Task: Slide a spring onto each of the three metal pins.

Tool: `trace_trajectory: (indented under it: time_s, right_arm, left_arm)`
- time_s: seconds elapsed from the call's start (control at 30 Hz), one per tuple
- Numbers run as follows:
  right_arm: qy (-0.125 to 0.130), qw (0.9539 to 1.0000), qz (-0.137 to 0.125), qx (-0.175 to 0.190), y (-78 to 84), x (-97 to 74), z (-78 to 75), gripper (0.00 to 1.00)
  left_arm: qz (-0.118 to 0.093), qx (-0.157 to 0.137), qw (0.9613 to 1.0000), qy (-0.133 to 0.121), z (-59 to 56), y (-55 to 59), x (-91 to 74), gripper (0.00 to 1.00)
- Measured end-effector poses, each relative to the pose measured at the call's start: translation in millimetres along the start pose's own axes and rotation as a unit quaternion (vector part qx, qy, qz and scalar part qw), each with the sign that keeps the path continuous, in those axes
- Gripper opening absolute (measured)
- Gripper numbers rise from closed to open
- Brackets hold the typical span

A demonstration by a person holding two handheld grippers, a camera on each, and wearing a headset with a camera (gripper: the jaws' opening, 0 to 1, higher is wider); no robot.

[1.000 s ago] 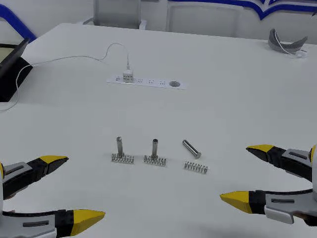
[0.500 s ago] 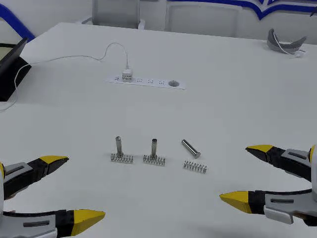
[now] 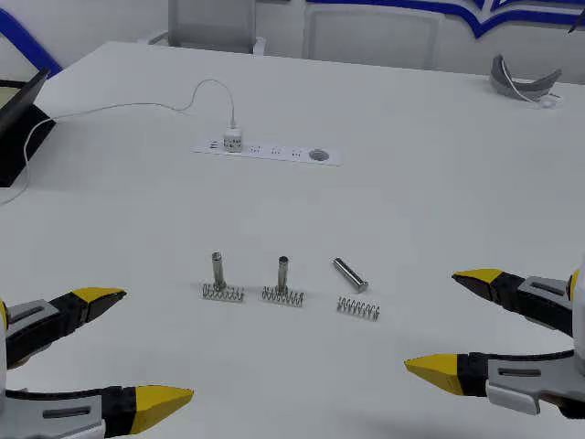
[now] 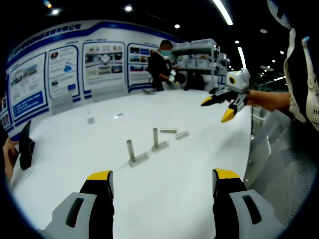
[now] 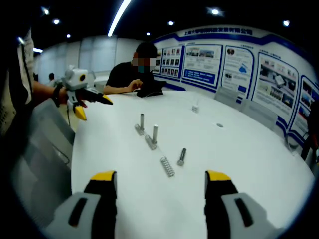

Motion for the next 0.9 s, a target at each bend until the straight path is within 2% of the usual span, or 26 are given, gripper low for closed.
trace_trajectory:
  time_s: [0.47, 0.9]
  right_arm:
    - [-0.002, 1.0000, 0.002, -0.002, -0.2, 0.7, 0.5, 0.72]
    - [0.002, 1.0000, 0.007, -0.002, -6.7, 1.3, -8.2, 0.67]
  left_arm:
    - [-0.002, -0.001, 1.0000, -0.002, 2.1, 0.4, -0.2, 0.83]
    - [-0.004, -0.002, 1.0000, -0.001, 4.0, 0.3, 1.0, 0.83]
Point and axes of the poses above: the centre of the closed fingertips' face, and the gripper's own axes: x roughly forward along the fingers, z roughly to its left, y roughly out of its underside, the point moved 2 cm from there along -x, roughly backward along the fingers, and after that the axes turned 14 degrees about -x, right-handed, at the moved point
